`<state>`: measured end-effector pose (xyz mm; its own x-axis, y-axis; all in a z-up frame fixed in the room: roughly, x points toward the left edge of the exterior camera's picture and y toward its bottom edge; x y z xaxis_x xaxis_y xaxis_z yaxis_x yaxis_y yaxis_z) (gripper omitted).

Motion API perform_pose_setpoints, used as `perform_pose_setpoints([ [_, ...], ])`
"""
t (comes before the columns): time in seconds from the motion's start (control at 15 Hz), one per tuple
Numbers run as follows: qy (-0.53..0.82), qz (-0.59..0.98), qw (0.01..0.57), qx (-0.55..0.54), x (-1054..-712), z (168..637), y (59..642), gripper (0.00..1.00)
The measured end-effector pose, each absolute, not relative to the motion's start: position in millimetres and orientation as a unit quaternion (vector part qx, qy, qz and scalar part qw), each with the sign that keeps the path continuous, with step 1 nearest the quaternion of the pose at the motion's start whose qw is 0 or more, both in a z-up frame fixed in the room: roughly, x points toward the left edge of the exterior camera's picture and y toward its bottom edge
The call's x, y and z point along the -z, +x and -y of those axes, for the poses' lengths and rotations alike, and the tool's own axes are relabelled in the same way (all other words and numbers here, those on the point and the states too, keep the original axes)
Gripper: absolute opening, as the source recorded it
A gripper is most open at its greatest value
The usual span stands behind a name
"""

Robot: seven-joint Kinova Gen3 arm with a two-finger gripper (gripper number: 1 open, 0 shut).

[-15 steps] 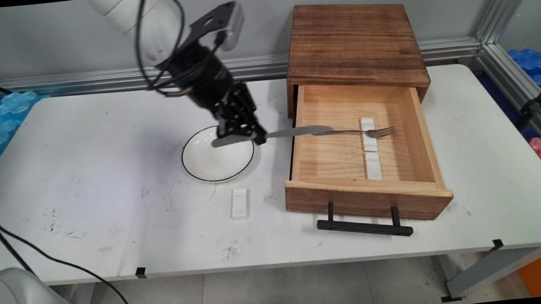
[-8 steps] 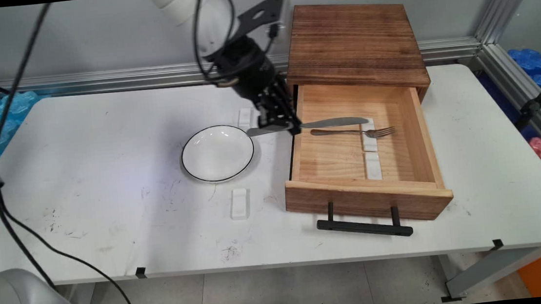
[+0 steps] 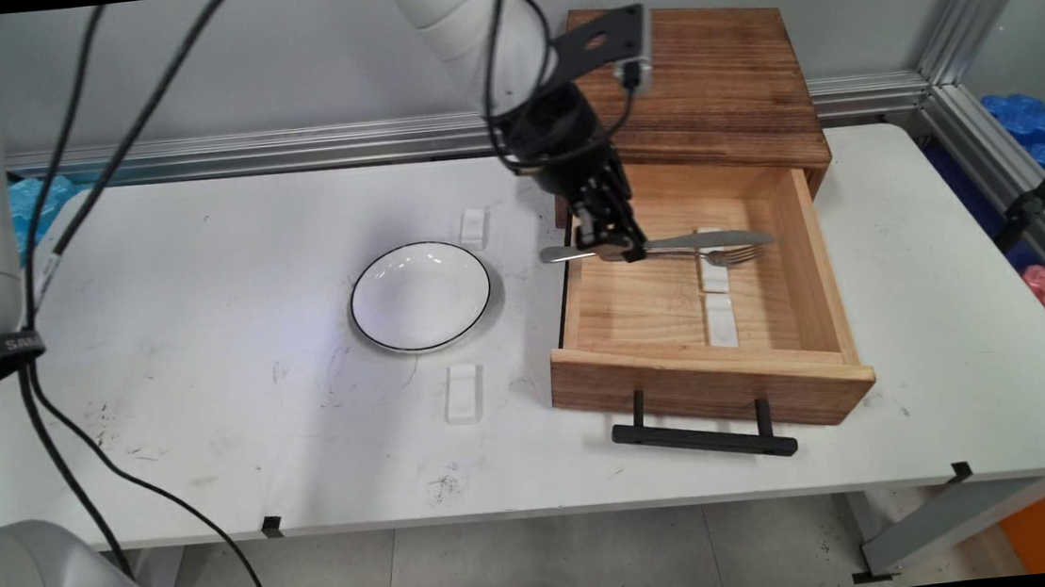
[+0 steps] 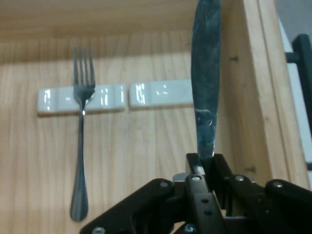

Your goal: Place the picked object into the drawer

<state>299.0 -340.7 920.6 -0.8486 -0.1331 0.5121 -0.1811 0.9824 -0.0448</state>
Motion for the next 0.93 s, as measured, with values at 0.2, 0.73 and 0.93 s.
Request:
perform_pose_setpoints([
  [0.2, 0.086, 0.961, 0.259, -0.046, -911.5, 351.5, 279.1, 0.0],
  [0.73, 0.098, 0.964, 0.244, -0.032, -881.0, 361.6, 239.4, 0.0],
  [0.93, 0.097, 0.966, 0.238, -0.027, -870.2, 361.8, 229.3, 0.0],
])
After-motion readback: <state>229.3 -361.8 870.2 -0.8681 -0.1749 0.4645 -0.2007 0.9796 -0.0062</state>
